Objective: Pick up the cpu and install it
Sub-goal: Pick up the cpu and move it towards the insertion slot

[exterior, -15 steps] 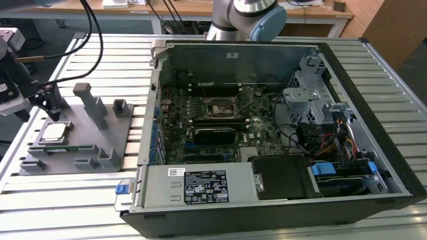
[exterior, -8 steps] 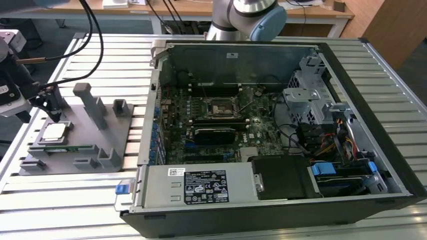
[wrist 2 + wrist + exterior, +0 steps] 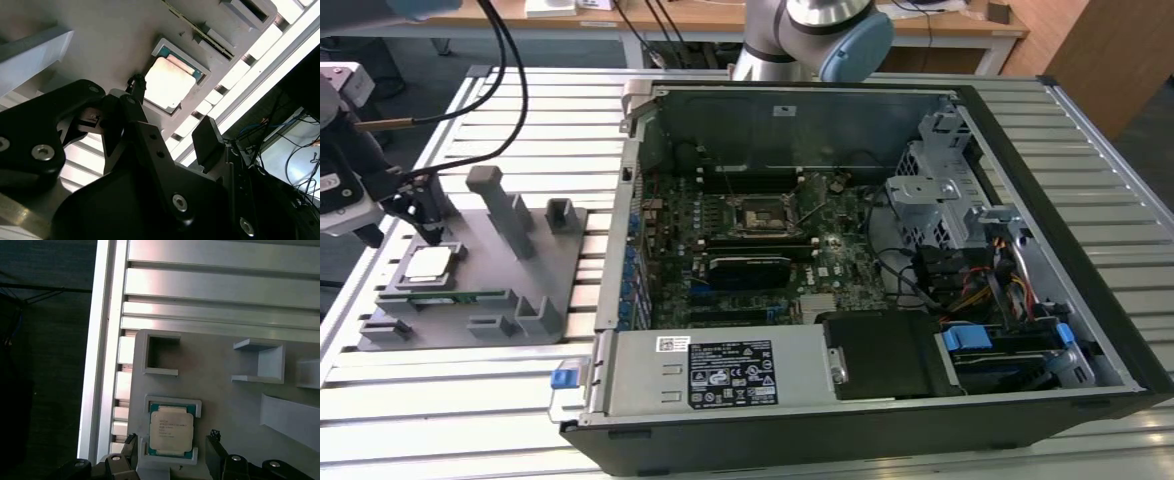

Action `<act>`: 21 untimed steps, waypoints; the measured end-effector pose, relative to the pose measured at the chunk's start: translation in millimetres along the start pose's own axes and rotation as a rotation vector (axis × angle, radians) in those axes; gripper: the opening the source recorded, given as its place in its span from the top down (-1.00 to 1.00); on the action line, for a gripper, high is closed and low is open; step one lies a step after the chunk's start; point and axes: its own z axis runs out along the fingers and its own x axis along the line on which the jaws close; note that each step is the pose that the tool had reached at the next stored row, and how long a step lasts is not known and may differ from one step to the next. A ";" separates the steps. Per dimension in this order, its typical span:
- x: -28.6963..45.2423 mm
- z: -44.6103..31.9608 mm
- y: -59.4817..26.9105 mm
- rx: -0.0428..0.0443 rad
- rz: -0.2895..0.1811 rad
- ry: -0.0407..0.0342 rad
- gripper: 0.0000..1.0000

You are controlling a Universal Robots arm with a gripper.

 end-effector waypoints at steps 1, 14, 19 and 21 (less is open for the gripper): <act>0.0 0.5 0.0 0.0001 0.000 0.0001 -0.29; 0.4 14.4 -0.6 0.0020 0.001 0.0003 -0.29; 0.3 18.3 -0.8 0.0020 0.001 0.0002 -0.29; 0.2 20.9 -0.9 0.0029 0.001 0.0002 -0.29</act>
